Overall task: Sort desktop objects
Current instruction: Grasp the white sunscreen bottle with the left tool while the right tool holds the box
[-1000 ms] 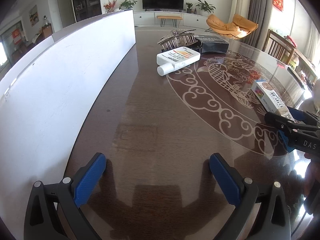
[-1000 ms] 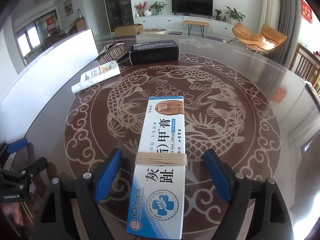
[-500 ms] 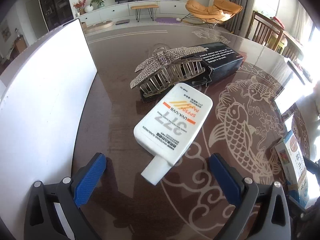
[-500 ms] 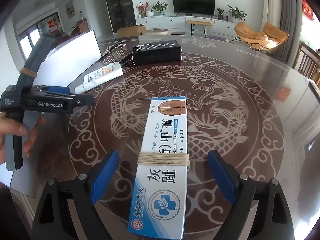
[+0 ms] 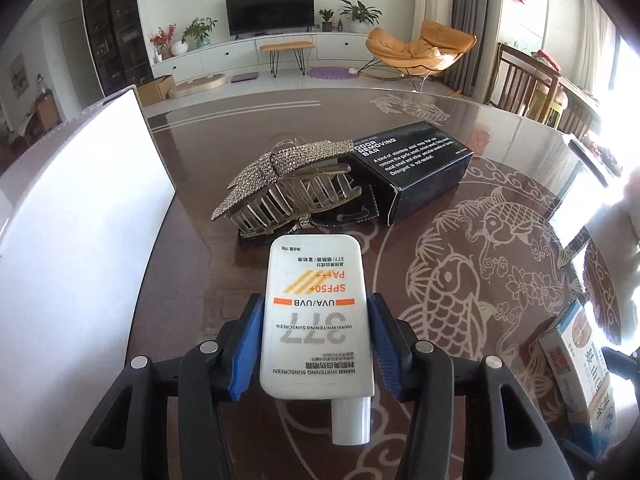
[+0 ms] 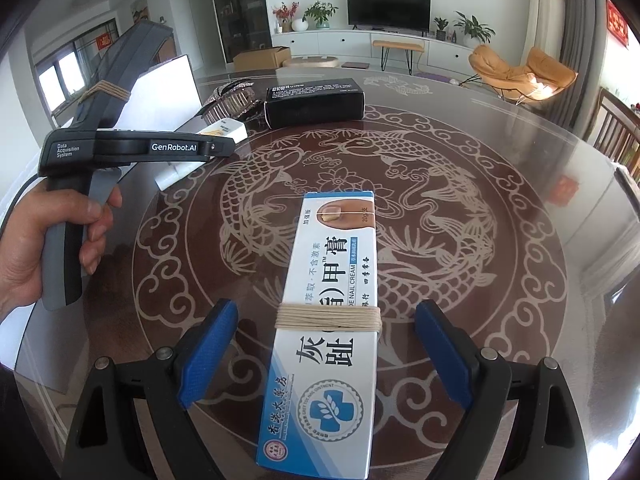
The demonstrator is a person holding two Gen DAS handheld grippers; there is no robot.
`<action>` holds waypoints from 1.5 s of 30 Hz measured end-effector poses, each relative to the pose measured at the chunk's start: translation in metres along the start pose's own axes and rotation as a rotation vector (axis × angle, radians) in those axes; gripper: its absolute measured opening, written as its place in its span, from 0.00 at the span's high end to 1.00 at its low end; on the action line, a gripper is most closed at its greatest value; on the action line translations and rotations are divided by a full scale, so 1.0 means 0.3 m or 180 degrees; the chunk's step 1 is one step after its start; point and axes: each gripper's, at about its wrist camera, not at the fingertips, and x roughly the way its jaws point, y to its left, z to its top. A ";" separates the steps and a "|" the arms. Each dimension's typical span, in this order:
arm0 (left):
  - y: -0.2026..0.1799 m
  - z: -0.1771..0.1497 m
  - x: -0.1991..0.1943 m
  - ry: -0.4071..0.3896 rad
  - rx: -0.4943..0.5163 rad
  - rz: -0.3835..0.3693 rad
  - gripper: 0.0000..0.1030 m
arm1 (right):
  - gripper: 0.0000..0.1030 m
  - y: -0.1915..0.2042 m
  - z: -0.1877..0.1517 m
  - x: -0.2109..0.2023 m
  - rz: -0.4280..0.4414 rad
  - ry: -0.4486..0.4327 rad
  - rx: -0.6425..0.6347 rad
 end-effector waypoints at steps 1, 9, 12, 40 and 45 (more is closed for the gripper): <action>0.005 -0.026 -0.016 -0.0013 -0.0056 0.0032 0.50 | 0.12 0.001 -0.001 0.001 -0.0004 0.0001 -0.0003; -0.040 -0.309 -0.212 -0.0017 -0.0220 0.0126 0.50 | 0.12 0.004 0.000 0.004 -0.0039 0.0012 -0.0030; -0.064 -0.398 -0.285 -0.0006 -0.0239 0.0137 0.50 | 0.11 0.011 -0.001 0.008 -0.0078 0.0033 -0.0071; -0.102 -0.459 -0.309 0.0082 -0.0252 0.0172 0.00 | 0.02 0.012 -0.001 0.016 -0.0198 0.0098 -0.0077; -0.102 -0.459 -0.309 0.0083 -0.0251 0.0172 0.00 | 0.02 0.014 -0.001 0.016 -0.0199 0.0100 -0.0074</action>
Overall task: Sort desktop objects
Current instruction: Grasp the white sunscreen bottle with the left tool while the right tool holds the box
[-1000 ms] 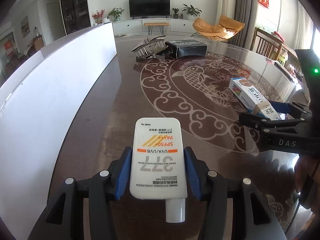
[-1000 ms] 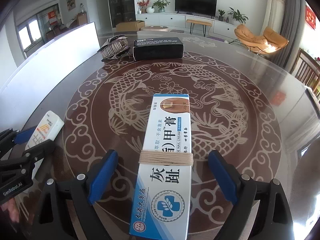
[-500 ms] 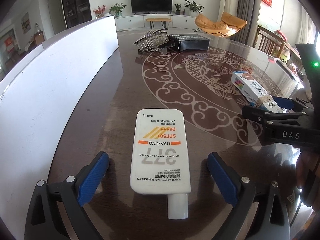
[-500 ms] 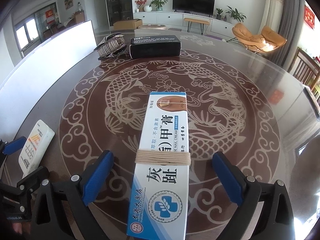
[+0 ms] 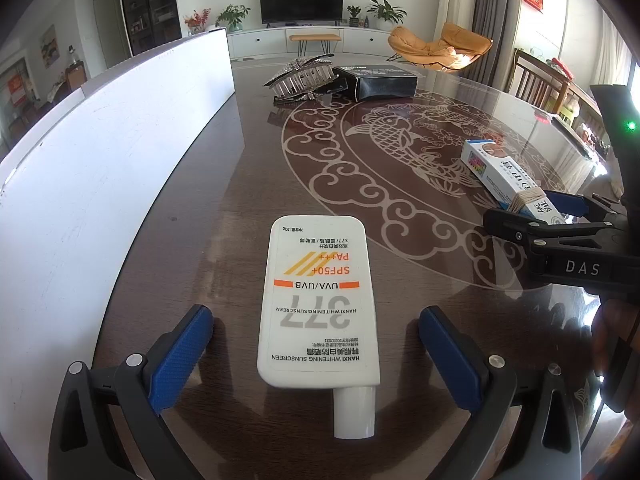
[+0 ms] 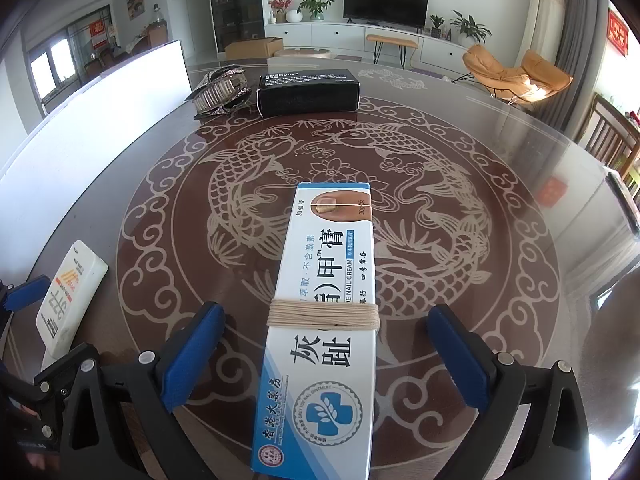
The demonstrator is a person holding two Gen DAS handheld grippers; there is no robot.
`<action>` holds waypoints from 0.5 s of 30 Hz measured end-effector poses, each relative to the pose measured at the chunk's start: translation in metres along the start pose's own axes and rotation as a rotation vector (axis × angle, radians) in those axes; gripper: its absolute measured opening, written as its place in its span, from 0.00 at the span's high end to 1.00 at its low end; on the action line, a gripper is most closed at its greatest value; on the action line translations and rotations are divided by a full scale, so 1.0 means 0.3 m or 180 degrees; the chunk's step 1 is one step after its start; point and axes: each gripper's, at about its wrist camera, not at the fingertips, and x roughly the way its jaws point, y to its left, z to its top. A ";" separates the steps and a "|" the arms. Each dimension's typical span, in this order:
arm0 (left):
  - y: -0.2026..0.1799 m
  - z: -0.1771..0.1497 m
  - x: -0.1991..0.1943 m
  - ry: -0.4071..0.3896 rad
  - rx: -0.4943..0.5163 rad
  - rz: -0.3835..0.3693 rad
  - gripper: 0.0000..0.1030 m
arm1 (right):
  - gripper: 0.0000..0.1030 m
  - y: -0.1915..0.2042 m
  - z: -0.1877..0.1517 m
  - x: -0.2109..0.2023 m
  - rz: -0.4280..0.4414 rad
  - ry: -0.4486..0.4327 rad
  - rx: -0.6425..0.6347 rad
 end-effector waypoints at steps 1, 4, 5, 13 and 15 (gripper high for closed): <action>0.000 0.000 0.000 0.0000 -0.0001 0.0000 0.00 | 0.02 0.001 0.001 0.001 -0.0001 0.0000 0.0000; 0.000 0.000 0.001 0.0000 -0.0002 0.0000 0.00 | 0.01 0.001 0.001 0.001 0.0004 0.0001 0.0001; 0.000 0.000 0.000 0.0000 -0.0002 0.0000 0.00 | 0.01 0.001 0.001 0.001 0.0007 0.0003 -0.0002; 0.000 0.000 0.001 0.0000 -0.0001 0.0001 0.00 | 0.01 0.002 0.001 0.002 0.0006 0.0003 -0.0001; 0.000 0.000 0.001 0.0000 -0.0001 0.0001 0.00 | 0.01 0.002 0.001 0.002 0.0005 0.0003 -0.0001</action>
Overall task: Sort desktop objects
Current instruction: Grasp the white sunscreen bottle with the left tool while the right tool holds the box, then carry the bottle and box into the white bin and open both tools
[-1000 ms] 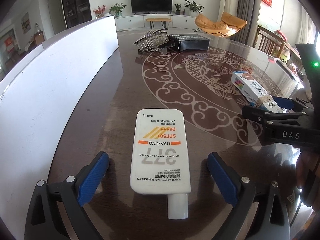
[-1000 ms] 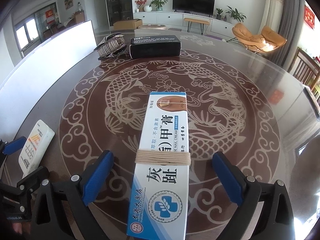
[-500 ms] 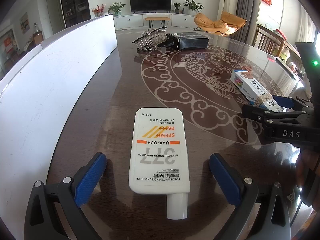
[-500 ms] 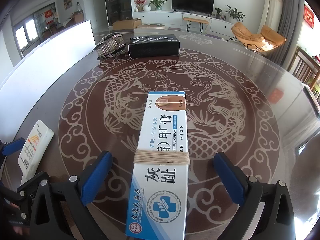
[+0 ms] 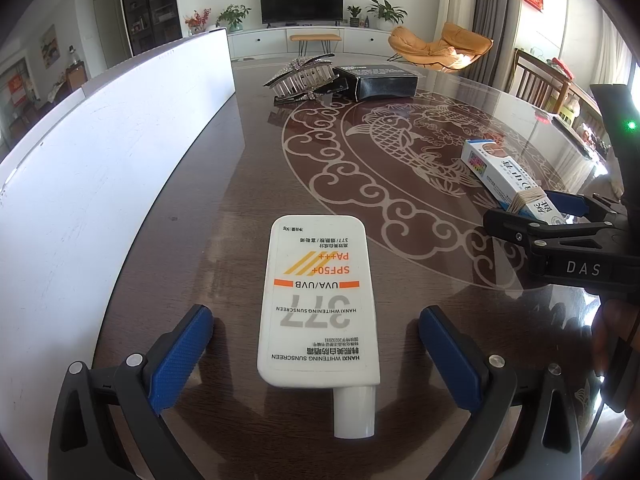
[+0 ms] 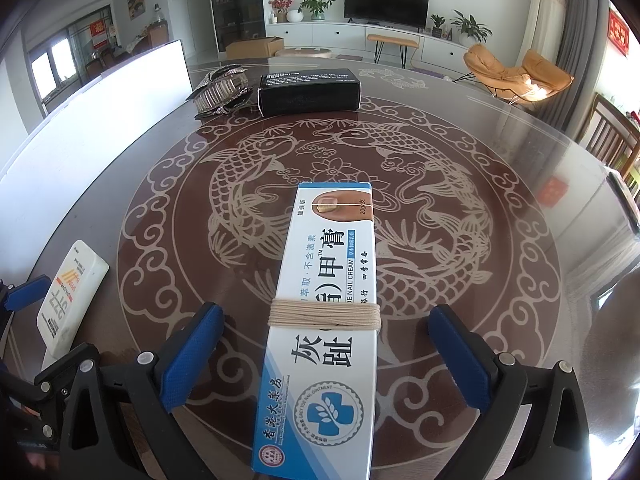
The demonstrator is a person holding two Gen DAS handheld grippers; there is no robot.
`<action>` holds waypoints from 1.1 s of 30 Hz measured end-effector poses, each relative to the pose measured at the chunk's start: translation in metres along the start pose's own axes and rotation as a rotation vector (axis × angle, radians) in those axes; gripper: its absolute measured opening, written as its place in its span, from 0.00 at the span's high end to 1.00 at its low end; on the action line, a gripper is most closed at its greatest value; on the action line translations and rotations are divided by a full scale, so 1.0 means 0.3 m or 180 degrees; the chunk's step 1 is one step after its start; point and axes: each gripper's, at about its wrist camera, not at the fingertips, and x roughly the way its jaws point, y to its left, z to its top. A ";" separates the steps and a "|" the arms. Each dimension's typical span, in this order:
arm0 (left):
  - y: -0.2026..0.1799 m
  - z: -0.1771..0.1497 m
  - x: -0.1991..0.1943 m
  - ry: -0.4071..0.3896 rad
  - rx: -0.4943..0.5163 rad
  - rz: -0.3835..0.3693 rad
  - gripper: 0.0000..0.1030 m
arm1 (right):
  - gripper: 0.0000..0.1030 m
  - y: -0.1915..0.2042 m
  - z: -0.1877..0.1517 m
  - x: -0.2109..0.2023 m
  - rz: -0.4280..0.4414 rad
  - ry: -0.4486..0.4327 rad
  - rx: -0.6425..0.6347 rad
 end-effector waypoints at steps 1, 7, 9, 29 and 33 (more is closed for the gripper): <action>0.000 0.000 0.000 0.0000 0.0000 0.0000 0.00 | 0.01 0.000 0.000 0.000 0.0000 0.0000 0.0000; 0.000 0.000 0.000 0.0001 0.0000 0.0001 0.00 | 0.01 -0.001 0.000 0.000 0.0000 0.0000 0.0001; 0.001 0.000 0.000 0.0001 0.0000 0.0001 0.00 | 0.00 0.000 0.000 0.000 0.0002 0.0001 0.0000; -0.001 -0.004 -0.012 -0.0043 0.0026 -0.0023 0.06 | 0.00 -0.002 -0.001 0.000 0.0018 0.0003 0.0007; -0.020 -0.011 -0.036 -0.0175 0.0128 -0.0083 0.36 | 0.00 0.001 0.007 0.001 0.0085 0.0181 -0.0097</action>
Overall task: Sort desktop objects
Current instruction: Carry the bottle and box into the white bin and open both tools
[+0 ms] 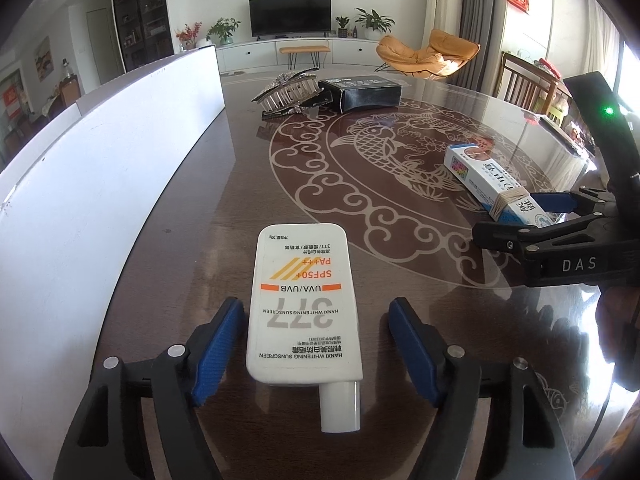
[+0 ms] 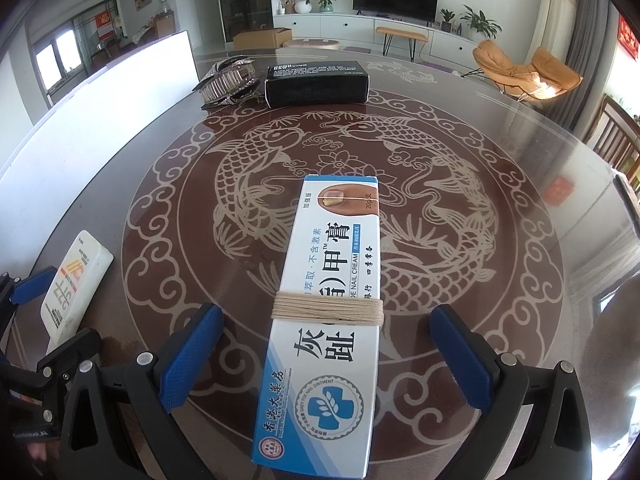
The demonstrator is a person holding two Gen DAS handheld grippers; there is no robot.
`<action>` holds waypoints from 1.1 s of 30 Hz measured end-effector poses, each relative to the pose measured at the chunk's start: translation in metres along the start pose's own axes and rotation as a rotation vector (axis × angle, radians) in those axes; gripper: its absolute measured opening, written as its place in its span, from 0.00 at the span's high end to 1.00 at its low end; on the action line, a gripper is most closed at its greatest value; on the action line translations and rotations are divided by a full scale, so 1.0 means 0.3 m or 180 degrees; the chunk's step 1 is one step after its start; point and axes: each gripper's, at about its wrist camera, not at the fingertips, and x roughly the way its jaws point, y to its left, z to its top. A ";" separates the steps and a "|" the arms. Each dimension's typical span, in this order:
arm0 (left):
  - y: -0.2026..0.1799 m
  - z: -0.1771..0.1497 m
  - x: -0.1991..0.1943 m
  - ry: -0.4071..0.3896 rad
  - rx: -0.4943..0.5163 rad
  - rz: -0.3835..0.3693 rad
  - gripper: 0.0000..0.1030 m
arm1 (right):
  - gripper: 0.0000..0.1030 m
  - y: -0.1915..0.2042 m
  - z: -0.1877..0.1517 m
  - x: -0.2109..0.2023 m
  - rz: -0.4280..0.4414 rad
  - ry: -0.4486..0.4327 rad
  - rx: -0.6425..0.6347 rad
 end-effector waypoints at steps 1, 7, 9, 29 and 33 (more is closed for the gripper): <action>-0.004 -0.001 -0.003 -0.0016 0.0014 -0.0015 0.40 | 0.00 -0.001 0.001 -0.001 0.0027 0.0063 -0.0024; 0.007 -0.006 -0.028 -0.0061 -0.0113 -0.0241 0.50 | 0.56 -0.007 0.018 -0.041 0.0118 0.0200 -0.0157; 0.025 -0.009 -0.053 -0.0120 -0.0228 -0.0350 0.50 | 0.56 -0.020 0.019 -0.049 0.0237 0.0247 -0.0062; 0.732 0.098 -0.572 -0.0814 -0.1283 0.0148 0.50 | 0.56 0.522 0.413 -0.381 0.1897 -0.0455 0.0109; 0.917 0.039 -0.508 -0.0504 -0.1494 0.0473 0.50 | 0.56 0.838 0.471 -0.355 0.2058 -0.0418 -0.0256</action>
